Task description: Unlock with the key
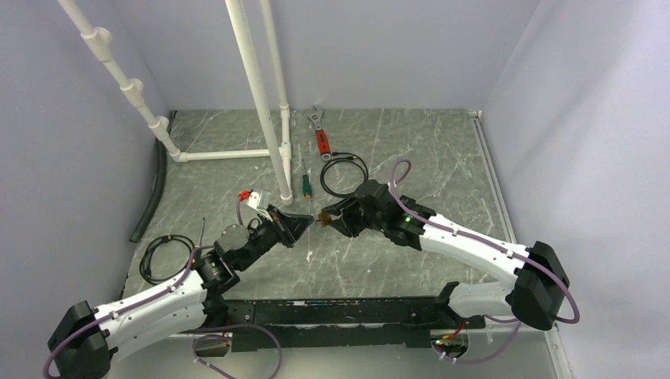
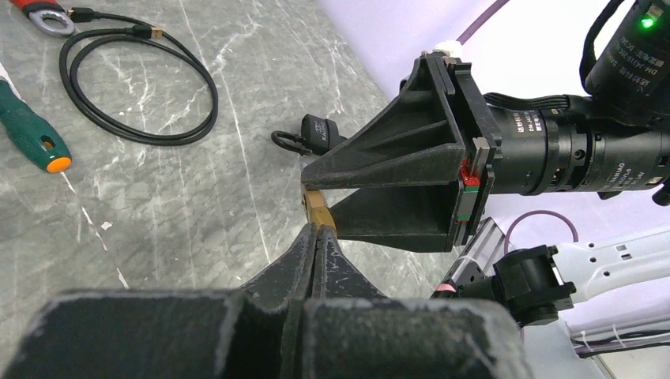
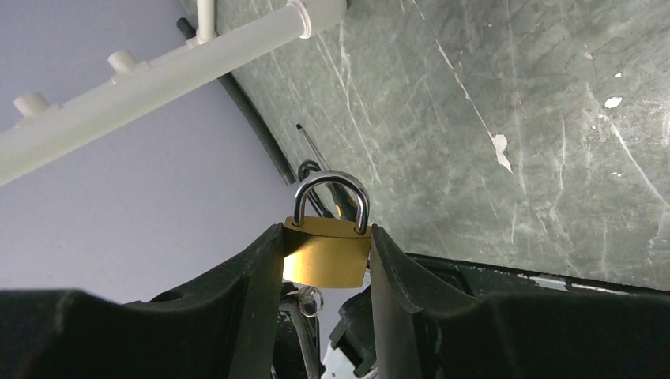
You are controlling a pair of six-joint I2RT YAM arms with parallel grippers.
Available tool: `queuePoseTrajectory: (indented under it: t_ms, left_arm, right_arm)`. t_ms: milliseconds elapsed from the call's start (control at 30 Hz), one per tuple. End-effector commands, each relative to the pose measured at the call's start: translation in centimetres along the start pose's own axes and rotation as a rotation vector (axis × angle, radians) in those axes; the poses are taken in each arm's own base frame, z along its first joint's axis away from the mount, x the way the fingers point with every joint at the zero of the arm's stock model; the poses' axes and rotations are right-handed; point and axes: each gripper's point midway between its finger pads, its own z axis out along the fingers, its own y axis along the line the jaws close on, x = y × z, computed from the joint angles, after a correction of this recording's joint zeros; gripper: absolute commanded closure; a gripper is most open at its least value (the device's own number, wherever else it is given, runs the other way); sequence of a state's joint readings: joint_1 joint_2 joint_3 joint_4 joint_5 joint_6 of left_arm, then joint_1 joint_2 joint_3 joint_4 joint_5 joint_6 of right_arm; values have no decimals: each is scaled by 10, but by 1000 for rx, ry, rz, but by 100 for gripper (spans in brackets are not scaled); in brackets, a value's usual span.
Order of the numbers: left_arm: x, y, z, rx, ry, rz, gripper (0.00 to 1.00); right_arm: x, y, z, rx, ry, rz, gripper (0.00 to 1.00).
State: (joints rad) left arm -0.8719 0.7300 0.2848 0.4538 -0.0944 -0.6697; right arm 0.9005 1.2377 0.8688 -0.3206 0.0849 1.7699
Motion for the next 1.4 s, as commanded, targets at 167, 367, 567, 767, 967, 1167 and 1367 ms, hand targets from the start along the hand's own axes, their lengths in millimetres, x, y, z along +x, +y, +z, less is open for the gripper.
queuePoseTrajectory:
  t_ms: [167,367,567,767,967,1167,1367]
  left_arm:
    - [-17,-10,4,23,-53,4,100]
    - [-15,-8,6,17,-59,-4,100]
    - [-17,-5,9,9,-83,-18,100]
    - [-16,-1,10,-7,-89,-26,100]
    - [-19,3,9,-31,-104,-36,100]
    - [-21,8,8,-56,-118,-42,100]
    - [-18,12,9,-69,-123,-45,100]
  right_arm:
    - [11,36,-13,-92,41,33,100]
    - [12,37,-12,-84,42,54,100]
    - [9,41,-12,-57,20,111,100]
    - [8,49,-11,-70,13,152,100]
    - [6,52,-9,-48,-3,182,100]
    - [6,57,-7,-56,-5,203,100]
    - [5,62,-7,-56,-17,212,100]
